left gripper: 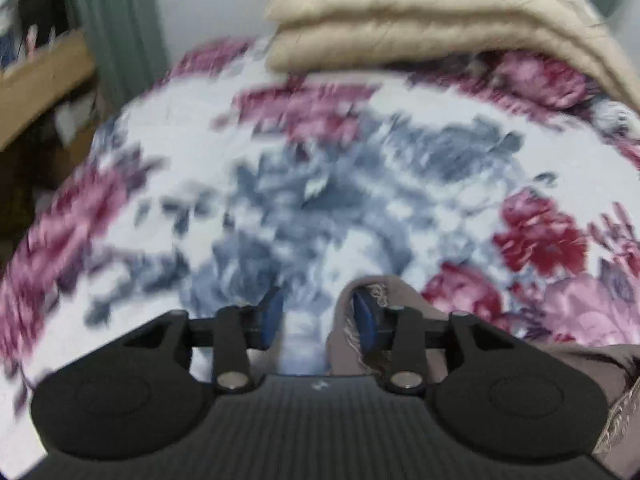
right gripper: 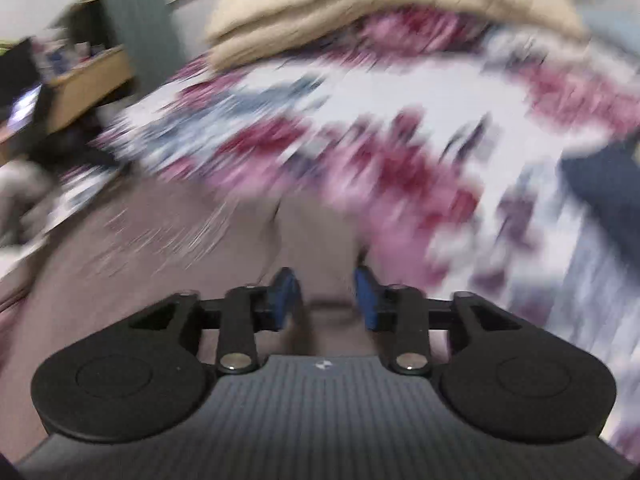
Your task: Fold clothes
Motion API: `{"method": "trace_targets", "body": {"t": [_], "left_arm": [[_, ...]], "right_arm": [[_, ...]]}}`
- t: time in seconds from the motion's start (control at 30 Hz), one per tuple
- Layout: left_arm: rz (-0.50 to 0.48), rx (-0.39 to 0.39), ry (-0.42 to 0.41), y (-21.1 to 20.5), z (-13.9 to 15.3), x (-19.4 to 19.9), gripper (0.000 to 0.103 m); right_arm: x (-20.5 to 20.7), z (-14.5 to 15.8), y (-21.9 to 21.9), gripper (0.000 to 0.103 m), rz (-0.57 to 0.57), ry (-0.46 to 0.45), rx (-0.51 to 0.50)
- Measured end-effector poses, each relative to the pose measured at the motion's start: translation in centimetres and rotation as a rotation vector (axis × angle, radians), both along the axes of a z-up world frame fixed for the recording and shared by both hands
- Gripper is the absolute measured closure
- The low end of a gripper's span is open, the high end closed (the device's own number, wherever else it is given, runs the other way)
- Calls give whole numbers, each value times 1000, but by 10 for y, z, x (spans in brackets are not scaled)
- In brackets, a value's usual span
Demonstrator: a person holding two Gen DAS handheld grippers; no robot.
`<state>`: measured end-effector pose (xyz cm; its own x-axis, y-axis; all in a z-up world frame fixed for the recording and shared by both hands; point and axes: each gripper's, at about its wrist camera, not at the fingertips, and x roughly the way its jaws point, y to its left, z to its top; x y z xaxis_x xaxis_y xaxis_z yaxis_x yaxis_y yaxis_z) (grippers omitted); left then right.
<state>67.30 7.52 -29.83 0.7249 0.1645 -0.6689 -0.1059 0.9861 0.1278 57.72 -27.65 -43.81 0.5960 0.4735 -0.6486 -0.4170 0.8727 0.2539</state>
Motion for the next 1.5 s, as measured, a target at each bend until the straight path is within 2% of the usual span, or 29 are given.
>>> {"method": "trace_targets", "body": {"t": [0.03,0.13,0.2,0.23,0.3,0.37,0.47,0.53,0.57,0.6,0.63,0.7,0.77,0.83,0.9,1.0,1.07,1.1,1.13,1.17,1.2,1.27,1.3,1.33,1.37,1.4,1.43,1.47,1.5], "left_arm": [[-71,31,-35,-17,5,-4,53],[-283,124,-138,-68,19,-15,45],[-398,135,-136,-107,23,-18,44],[-418,115,-97,-117,22,-17,43],[-454,-38,110,-138,15,-11,43],[-430,-187,290,-147,-1,-5,44],[-432,-315,368,-158,-21,1,47],[-430,-397,373,-163,-32,5,63],[-416,-422,345,-163,-32,6,71],[-402,-447,315,-162,-32,7,91],[-400,-483,265,-160,-29,7,98],[-404,-521,188,-159,-21,8,100],[-415,-530,130,-160,-12,8,101],[-408,-530,80,-164,-4,12,101],[-386,-523,36,-170,3,19,101],[-353,-511,-22,-181,13,32,101],[-333,-496,-46,-189,17,44,101],[-311,-482,-48,-191,16,53,101],[-290,-467,-49,-194,15,63,101],[-268,-441,-21,-196,9,73,100],[-248,-416,9,-198,4,84,99],[-235,-375,99,-201,-8,98,88],[-223,-344,109,-201,-10,99,73],[-192,-268,126,-200,-12,101,55],[-193,-259,135,-198,-12,100,48],[-196,-254,145,-194,-11,99,45],[-223,-306,173,-184,-6,95,46],[-249,-356,198,-173,0,89,46],[-246,-397,176,-161,10,77,47]], "right_arm": [[-19,-7,5,95,37,-11,-49],[-56,-13,10,100,53,-36,-74],[-65,-8,13,100,83,-4,-61],[-69,-7,12,100,85,27,-53],[-79,-4,9,101,90,77,-37],[-96,-3,7,101,100,104,-20],[-119,-6,2,103,111,148,28],[-133,-9,-1,102,105,95,50],[-139,-10,-5,101,97,56,72],[-144,-11,-10,100,83,27,100],[-148,-11,-14,97,68,8,126],[-160,-8,-27,93,28,-64,159],[-172,-4,-41,83,-13,-144,187],[-181,3,-59,51,-89,-214,186],[-181,6,-78,39,-176,-240,152],[-180,4,-108,33,-304,-220,79],[-173,-4,-118,33,-339,-158,34],[-169,-10,-123,42,-336,-111,11],[-166,-14,-124,90,-326,-85,-3],[-163,-17,-126,93,-325,-71,-4],[-162,-16,-128,93,-346,-81,-6],[-162,-12,-133,93,-415,-129,-18],[-160,-10,-134,93,-454,-151,-28],[-159,-8,-135,89,-493,-171,-44],[-161,-7,-137,82,-520,-188,-54],[-167,-4,-137,67,-528,-204,-41],[-175,0,-138,58,-528,-221,-15],[-183,4,-138,57,-528,-239,10],[-193,8,-138,56,-514,-258,40]]}}
